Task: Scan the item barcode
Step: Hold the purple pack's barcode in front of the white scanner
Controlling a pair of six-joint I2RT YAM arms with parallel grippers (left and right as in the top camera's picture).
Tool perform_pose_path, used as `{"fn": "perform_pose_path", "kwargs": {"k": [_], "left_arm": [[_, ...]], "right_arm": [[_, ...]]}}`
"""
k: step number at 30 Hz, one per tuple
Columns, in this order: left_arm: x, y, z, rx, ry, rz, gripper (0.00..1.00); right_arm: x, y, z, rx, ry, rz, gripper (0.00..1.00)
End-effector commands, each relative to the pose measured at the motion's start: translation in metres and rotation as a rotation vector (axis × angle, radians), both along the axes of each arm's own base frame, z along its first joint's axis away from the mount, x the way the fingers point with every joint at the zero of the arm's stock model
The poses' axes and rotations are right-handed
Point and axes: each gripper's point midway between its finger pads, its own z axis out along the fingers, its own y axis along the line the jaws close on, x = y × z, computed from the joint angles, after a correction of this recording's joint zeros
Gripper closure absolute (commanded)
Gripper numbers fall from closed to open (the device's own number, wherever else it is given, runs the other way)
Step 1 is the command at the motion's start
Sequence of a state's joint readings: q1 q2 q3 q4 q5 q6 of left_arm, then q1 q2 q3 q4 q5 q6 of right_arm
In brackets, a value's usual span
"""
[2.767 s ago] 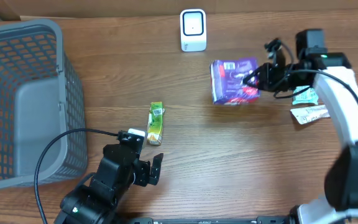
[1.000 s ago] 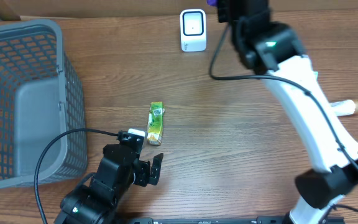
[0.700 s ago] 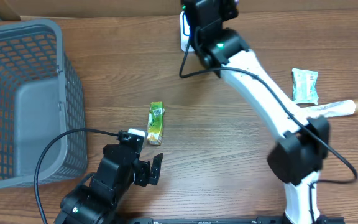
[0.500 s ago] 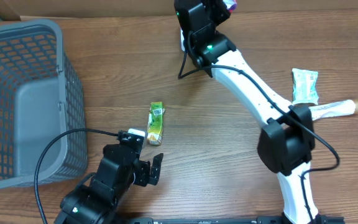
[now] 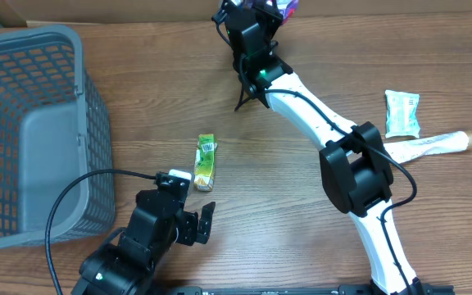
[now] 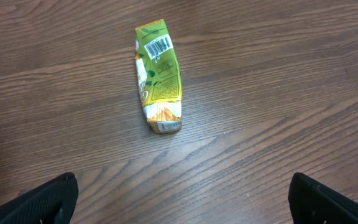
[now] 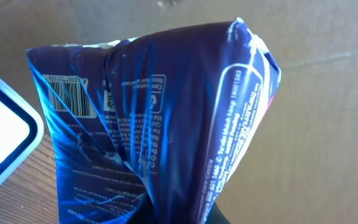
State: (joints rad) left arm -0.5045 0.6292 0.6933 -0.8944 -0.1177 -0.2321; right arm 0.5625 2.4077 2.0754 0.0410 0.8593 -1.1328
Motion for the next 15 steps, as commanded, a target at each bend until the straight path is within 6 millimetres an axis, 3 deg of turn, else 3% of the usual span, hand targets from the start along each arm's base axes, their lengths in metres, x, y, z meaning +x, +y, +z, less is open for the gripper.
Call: {"fn": "perform_pose_path", "kwargs": {"k": [1, 6, 12, 15], "left_arm": [[0.0, 0.0, -0.001, 0.02, -0.005, -0.011, 0.0], [0.0, 0.0, -0.001, 0.02, -0.005, -0.011, 0.0], [0.0, 0.0, -0.001, 0.02, -0.005, -0.011, 0.0], [0.0, 0.0, -0.001, 0.02, -0.005, -0.011, 0.0]], "right_arm": [[0.006, -0.001, 0.012, -0.01, -0.034, 0.016, 0.96], [0.014, -0.003, 0.004, 0.002, -0.048, 0.023, 0.96], [0.025, -0.019, -0.02, -0.014, -0.014, 0.009, 0.96], [0.028, -0.025, -0.022, -0.014, -0.014, -0.001, 0.96]]}}
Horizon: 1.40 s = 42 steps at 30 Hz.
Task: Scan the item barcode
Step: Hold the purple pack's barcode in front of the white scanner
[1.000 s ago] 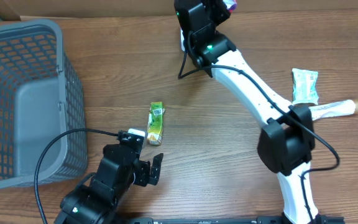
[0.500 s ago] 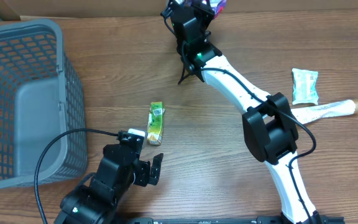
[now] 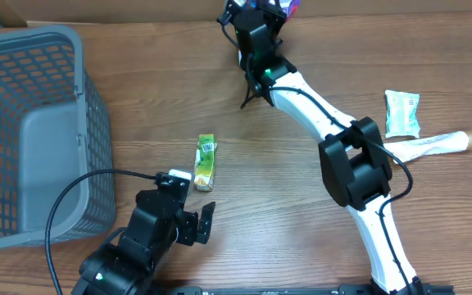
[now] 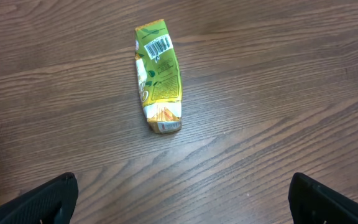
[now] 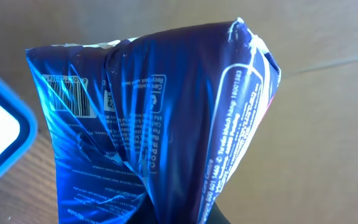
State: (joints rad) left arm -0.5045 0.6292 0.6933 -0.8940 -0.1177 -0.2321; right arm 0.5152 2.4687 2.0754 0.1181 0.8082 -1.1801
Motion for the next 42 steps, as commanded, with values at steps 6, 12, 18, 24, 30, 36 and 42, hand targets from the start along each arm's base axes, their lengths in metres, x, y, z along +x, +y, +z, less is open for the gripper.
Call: {"fn": "perform_pose_path", "kwargs": {"k": [6, 12, 18, 24, 30, 36, 42], "left_arm": [[0.0, 0.001, -0.001, 0.02, -0.005, -0.011, 0.01], [0.0, 0.0, -0.001, 0.02, -0.005, -0.011, 0.01], [0.0, 0.0, -0.001, 0.02, -0.004, -0.011, 0.0], [0.0, 0.0, -0.001, 0.021, -0.004, -0.011, 0.0], [0.0, 0.0, -0.002, 0.021, -0.003, -0.011, 0.0], [0.0, 0.0, -0.002, 0.021, -0.003, -0.011, 0.01], [0.0, 0.0, -0.002, 0.021, -0.003, -0.011, 0.0]], "right_arm": [[0.011, -0.014, -0.002, 0.012, -0.002, -0.004, 0.96], [0.012, -0.014, -0.01, 0.008, 0.008, -0.002, 0.96], [0.013, -0.012, -0.026, -0.003, 0.03, 0.002, 0.96], [0.013, -0.013, -0.025, -0.003, 0.022, -0.009, 0.96], [0.01, -0.015, -0.023, -0.01, 0.016, -0.04, 0.96], [0.0, 0.002, -0.003, 0.004, -0.012, -0.021, 0.96], [-0.019, 0.006, 0.06, 0.129, -0.111, -0.051, 0.96]]}}
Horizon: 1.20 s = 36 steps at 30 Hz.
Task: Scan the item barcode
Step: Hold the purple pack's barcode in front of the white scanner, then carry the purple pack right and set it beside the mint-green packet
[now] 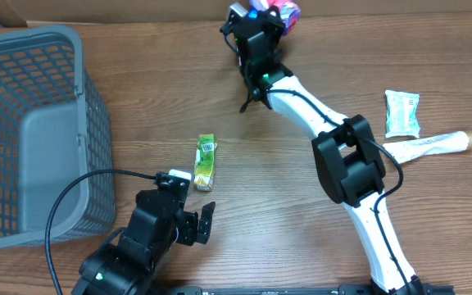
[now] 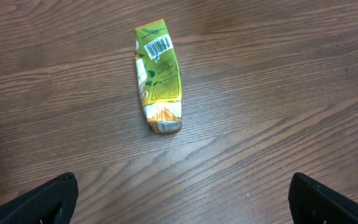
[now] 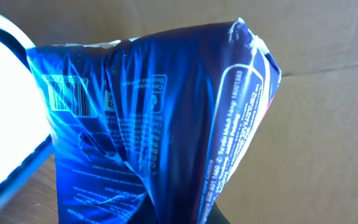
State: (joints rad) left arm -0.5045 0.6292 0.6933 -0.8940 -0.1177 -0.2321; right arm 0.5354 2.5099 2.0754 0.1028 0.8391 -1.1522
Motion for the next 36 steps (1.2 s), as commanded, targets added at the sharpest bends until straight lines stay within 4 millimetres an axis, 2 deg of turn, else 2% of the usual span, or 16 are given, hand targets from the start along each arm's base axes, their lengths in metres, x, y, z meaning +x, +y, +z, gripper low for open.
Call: {"fn": "perform_pose_path", "kwargs": {"k": [1, 6, 8, 11, 16, 20, 23, 26, 29, 33, 36], "left_arm": [[0.0, 0.0, -0.002, 0.022, -0.002, -0.011, 0.0], [0.0, 0.0, -0.002, 0.021, -0.003, -0.011, 0.01], [0.0, 0.0, -0.002, 0.021, -0.003, -0.011, 0.0], [0.0, 0.0, -0.002, 0.021, -0.003, -0.011, 0.0], [0.0, 0.0, -0.002, 0.021, -0.003, -0.011, 0.0], [0.0, 0.0, -0.002, 0.021, -0.003, -0.011, 0.0], [0.0, 0.0, -0.002, 0.021, -0.003, -0.011, 0.01], [0.0, 0.0, -0.002, 0.021, -0.003, -0.011, 0.0], [0.0, 0.0, -0.002, 0.022, -0.002, -0.011, 0.01], [0.0, 0.0, -0.002, 0.021, -0.003, -0.011, 0.0], [0.0, 0.001, -0.002, 0.022, -0.002, -0.011, 0.01]], "right_arm": [[-0.02, -0.004, 0.1, 0.157, -0.161, -0.044, 0.96], [-0.047, -0.006, 0.144, 0.261, -0.141, -0.025, 0.96], [-0.064, -0.002, 0.157, 0.34, -0.075, 0.03, 0.96], [-0.097, 0.01, 0.166, 0.465, 0.08, 0.159, 0.96], [-0.156, 0.014, 0.184, 0.808, 0.291, 0.244, 0.96], [-0.19, -0.005, 0.191, 1.152, 0.433, 0.153, 0.96], [-0.203, -0.042, 0.181, 1.359, 0.497, -0.059, 0.96], [-0.208, -0.1, 0.158, 1.513, 0.486, -0.381, 0.96], [-0.208, -0.16, 0.133, 1.593, 0.438, -0.656, 0.96], [-0.2, -0.23, 0.102, 1.66, 0.331, -0.875, 0.96], [-0.195, -0.281, 0.069, 1.718, 0.233, -1.013, 0.96]]}}
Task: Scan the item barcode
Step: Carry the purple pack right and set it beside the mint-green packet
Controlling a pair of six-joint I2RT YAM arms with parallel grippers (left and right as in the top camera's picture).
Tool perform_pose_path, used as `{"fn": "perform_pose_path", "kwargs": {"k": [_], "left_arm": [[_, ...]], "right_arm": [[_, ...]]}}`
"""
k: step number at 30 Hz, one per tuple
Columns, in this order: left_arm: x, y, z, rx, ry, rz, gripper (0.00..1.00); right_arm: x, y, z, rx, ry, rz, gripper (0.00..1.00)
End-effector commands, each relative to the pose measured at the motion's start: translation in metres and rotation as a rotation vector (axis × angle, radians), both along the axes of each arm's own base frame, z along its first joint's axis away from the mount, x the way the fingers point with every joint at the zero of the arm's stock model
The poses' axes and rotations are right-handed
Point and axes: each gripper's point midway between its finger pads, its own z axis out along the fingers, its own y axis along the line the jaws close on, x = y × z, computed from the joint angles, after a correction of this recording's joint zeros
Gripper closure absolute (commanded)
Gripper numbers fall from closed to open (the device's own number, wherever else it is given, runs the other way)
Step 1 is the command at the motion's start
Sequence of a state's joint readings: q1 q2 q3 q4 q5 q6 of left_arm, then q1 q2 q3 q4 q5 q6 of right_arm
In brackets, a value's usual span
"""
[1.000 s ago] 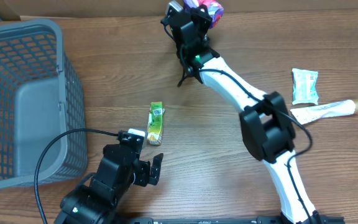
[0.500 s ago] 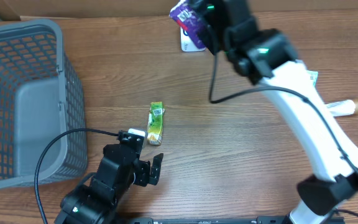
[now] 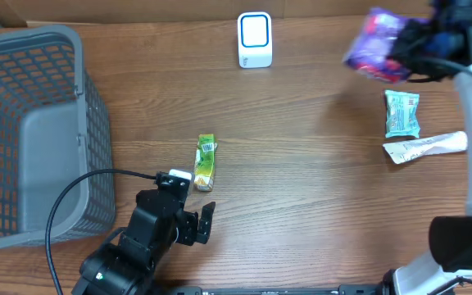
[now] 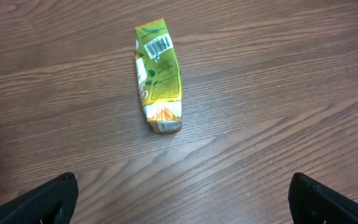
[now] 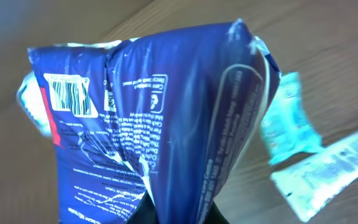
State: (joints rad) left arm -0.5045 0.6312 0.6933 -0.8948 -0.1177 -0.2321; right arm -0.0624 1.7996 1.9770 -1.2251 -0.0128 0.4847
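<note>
My right gripper (image 3: 412,43) is shut on a shiny blue snack bag (image 3: 375,45) and holds it in the air at the table's far right. In the right wrist view the blue snack bag (image 5: 154,118) fills the frame, its barcode (image 5: 70,96) at upper left, and the gripper (image 5: 179,214) pinches its lower edge. The white scanner with a blue rim (image 3: 254,39) stands at the back centre, well left of the bag. My left gripper (image 3: 197,223) rests open near the front left, its fingertips (image 4: 42,199) wide apart.
A green juice packet (image 3: 206,162) with its barcode up lies in front of the left gripper. A teal packet (image 3: 402,113) and a white sachet (image 3: 424,146) lie at the right, below the held bag. A grey basket (image 3: 23,131) fills the left side.
My right arm has moved from the scanner at the back centre to the far right, still holding the blue bag. The scanner now stands uncovered. The left arm and green packet have not moved.
My right gripper held the blue bag beside the scanner, whose rim showed at the wrist view's left edge. Then the scanner's white face was directly behind the bag's barcode side. Now the bag hangs over the right of the table, above the teal packet.
</note>
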Motion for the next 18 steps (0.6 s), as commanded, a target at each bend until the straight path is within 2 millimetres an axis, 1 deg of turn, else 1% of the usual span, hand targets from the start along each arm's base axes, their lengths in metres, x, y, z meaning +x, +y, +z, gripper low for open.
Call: {"fn": "perform_pose_path", "kwargs": {"k": [1, 2, 3, 5, 8, 11, 14, 15, 16, 17, 18], "left_arm": [[0.0, 0.0, -0.001, 0.02, -0.005, -0.011, 0.0], [0.0, 0.0, -0.001, 0.02, -0.005, -0.011, 0.0], [0.0, 0.0, -0.001, 0.02, -0.005, -0.011, 0.0], [0.0, 0.0, -0.001, 0.02, -0.005, -0.011, 0.01], [0.0, 0.0, -0.001, 0.02, -0.005, -0.011, 0.0], [0.0, 0.0, -0.001, 0.02, -0.005, -0.011, 0.0], [0.0, 0.0, -0.001, 0.02, -0.005, -0.011, 0.0], [0.0, 0.0, -0.001, 0.02, -0.005, -0.011, 0.0], [0.0, 0.0, -0.001, 0.02, -0.005, -0.011, 0.0], [0.0, 0.0, -0.001, 0.02, -0.005, -0.011, 0.0], [0.0, 0.0, -0.001, 0.02, -0.005, -0.011, 0.0]], "right_arm": [[-0.003, -0.046, -0.044, 0.097, 0.059, -0.227, 0.96], [-0.004, -0.064, -0.059, 0.116, 0.063, -0.295, 0.96], [-0.005, -0.076, -0.07, 0.13, 0.063, -0.343, 0.96], [-0.009, -0.105, -0.099, 0.169, 0.053, -0.453, 0.96], [-0.015, -0.135, -0.134, 0.197, 0.024, -0.56, 0.96], [-0.021, -0.154, -0.158, 0.204, -0.01, -0.615, 0.96], [-0.028, -0.162, -0.172, 0.203, -0.015, -0.636, 0.96], [-0.029, -0.164, -0.174, 0.204, -0.013, -0.641, 0.89], [-0.029, -0.164, -0.174, 0.204, -0.014, -0.642, 0.76], [-0.029, -0.164, -0.173, 0.205, -0.014, -0.642, 0.71], [-0.027, -0.162, -0.17, 0.21, -0.02, -0.622, 0.62]]}}
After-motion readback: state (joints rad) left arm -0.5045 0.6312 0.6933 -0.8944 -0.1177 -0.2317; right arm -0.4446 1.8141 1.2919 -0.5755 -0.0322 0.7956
